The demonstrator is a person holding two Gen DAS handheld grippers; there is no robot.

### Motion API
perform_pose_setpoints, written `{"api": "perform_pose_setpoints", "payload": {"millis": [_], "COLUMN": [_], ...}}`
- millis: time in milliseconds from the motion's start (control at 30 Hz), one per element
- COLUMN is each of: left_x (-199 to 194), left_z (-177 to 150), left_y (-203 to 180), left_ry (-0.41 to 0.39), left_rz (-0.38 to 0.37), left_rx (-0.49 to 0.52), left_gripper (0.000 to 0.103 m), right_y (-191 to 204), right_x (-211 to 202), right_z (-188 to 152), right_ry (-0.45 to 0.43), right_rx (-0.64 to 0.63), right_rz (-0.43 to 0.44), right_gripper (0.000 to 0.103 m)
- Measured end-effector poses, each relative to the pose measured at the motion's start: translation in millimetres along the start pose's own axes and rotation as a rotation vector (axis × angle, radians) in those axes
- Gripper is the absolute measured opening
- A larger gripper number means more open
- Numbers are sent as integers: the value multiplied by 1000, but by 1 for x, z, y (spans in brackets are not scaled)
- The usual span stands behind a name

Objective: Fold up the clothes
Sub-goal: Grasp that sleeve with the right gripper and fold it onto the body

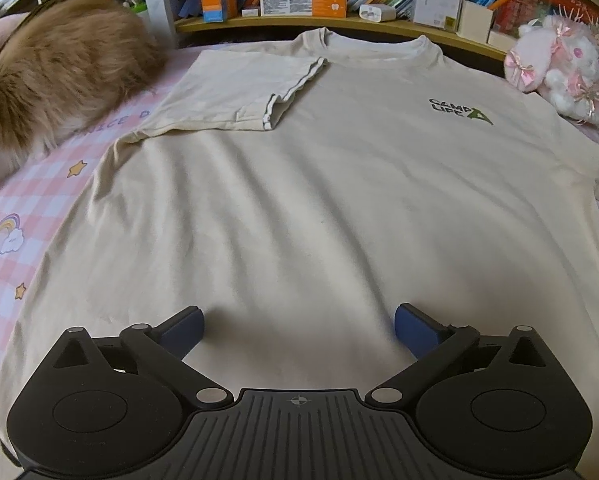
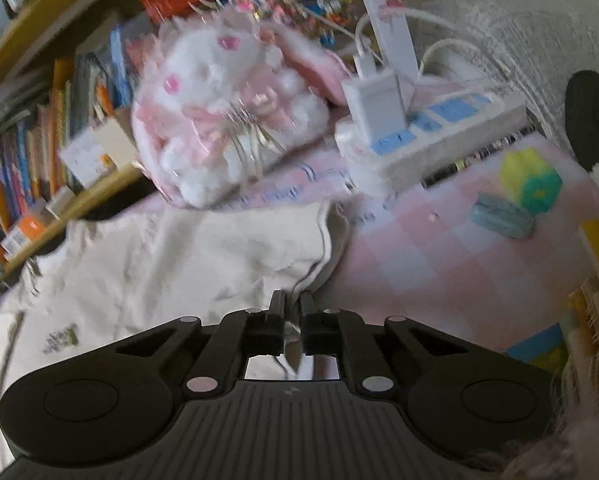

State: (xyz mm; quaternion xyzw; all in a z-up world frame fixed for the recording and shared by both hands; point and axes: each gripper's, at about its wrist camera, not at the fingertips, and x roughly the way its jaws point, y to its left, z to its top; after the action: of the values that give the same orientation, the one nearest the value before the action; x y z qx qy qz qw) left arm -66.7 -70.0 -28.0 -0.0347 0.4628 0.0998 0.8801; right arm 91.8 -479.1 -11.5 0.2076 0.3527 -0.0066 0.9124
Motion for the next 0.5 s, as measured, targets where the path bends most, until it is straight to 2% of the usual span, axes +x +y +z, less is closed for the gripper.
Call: {"api": "perform_pose_setpoints", "payload": {"millis": [200, 333, 433, 500], "left_x": [1, 0, -1, -1], "left_z": [1, 0, -1, -2], "left_y": [0, 5, 9, 11], "left_ry": [-3, -8, -10, -9], "left_rz": [-14, -26, -33, -37], "left_rx": [17, 20, 16, 16], "left_gripper": [103, 103, 103, 103], "right_y": [42, 103, 156, 192], "right_x": [-17, -14, -1, 15], "right_z": [17, 24, 11, -4], "right_ry": [-76, -111, -111, -78], "right_rx": [-57, -189, -310, -389], "right_rz": [98, 139, 177, 208], "right_gripper": [6, 6, 6, 6]}}
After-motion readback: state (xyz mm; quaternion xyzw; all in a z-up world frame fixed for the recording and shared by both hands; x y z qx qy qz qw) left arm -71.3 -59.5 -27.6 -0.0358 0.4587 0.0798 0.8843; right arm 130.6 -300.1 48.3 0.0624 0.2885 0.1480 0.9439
